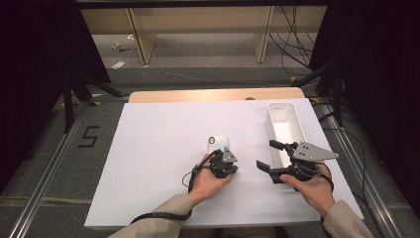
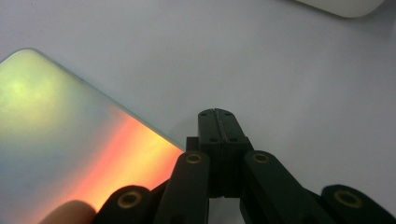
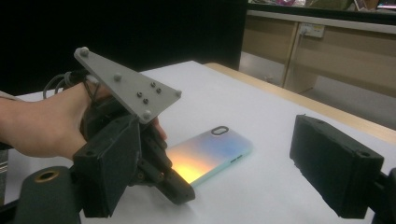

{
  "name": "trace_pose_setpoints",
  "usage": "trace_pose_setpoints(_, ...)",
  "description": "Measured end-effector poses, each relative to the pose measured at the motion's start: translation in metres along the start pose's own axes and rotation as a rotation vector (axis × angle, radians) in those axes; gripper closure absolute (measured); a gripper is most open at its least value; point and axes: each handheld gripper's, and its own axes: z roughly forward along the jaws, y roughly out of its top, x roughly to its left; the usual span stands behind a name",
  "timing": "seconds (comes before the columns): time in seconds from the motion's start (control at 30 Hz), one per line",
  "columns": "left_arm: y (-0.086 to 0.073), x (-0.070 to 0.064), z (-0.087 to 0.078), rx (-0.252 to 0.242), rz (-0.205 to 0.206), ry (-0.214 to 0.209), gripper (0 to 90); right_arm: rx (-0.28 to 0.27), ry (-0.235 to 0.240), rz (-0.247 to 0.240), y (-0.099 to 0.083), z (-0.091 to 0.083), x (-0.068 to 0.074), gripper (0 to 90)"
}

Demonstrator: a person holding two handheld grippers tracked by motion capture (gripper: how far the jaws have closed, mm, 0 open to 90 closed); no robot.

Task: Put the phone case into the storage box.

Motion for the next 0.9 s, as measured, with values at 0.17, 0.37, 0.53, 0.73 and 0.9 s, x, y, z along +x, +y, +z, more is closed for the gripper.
trace_pose_setpoints(0.17, -0.002, 0.001, -0.003, 0.011, -0.005, 0.007, 89.6, 0.002, 0.0, 0.003, 0.0, 0.0, 0.0, 17.1)
trace_pose_setpoints(0.37, -0.007, 0.006, -0.009, 0.025, -0.014, 0.014, 89.6, 0.002, -0.001, 0.006, -0.001, 0.0, 0.0, 17.1)
trace_pose_setpoints(0.53, -0.016, 0.014, -0.018, 0.036, -0.034, 0.022, 89.7, 0.001, -0.002, 0.006, -0.001, 0.0, 0.0, 17.1)
trace_pose_setpoints(0.73, -0.027, 0.028, -0.031, 0.053, -0.059, 0.042, 89.6, -0.001, -0.002, 0.009, -0.001, 0.0, 0.0, 17.3)
trace_pose_setpoints(0.9, -0.034, 0.037, -0.041, 0.07, -0.067, 0.059, 89.6, 0.003, -0.001, 0.012, -0.001, 0.0, 0.0, 17.3)
